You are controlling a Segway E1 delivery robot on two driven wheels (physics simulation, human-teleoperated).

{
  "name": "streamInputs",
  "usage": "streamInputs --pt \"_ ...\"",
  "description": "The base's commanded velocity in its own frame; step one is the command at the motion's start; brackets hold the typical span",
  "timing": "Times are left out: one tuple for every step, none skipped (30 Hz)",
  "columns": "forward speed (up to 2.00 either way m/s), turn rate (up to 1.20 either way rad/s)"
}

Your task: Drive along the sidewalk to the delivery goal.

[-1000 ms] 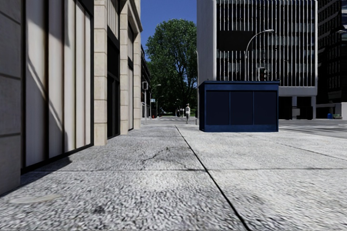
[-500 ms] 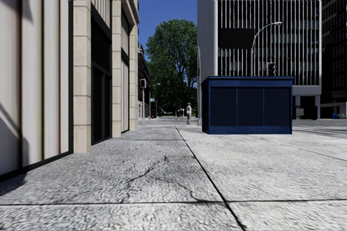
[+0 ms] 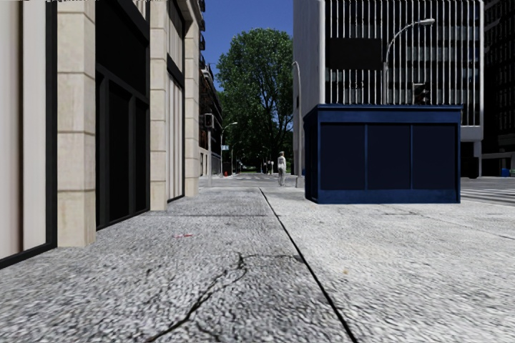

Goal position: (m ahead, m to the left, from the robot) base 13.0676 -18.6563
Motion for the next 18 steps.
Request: streamInputs --pt "2.0 0.0" --pt "2.0 0.0" --pt "2.0 0.0" --pt "2.0 0.0" --pt "2.0 0.0" --pt "2.0 0.0" --pt "2.0 0.0" --pt "2.0 0.0" --pt "2.0 0.0" --pt "2.0 0.0" --pt "2.0 0.0" --pt "2.0 0.0" --pt "2.0 0.0" --pt "2.0 0.0" --pt "2.0 0.0" --pt "2.0 0.0" --pt "2.0 0.0" --pt "2.0 0.0"
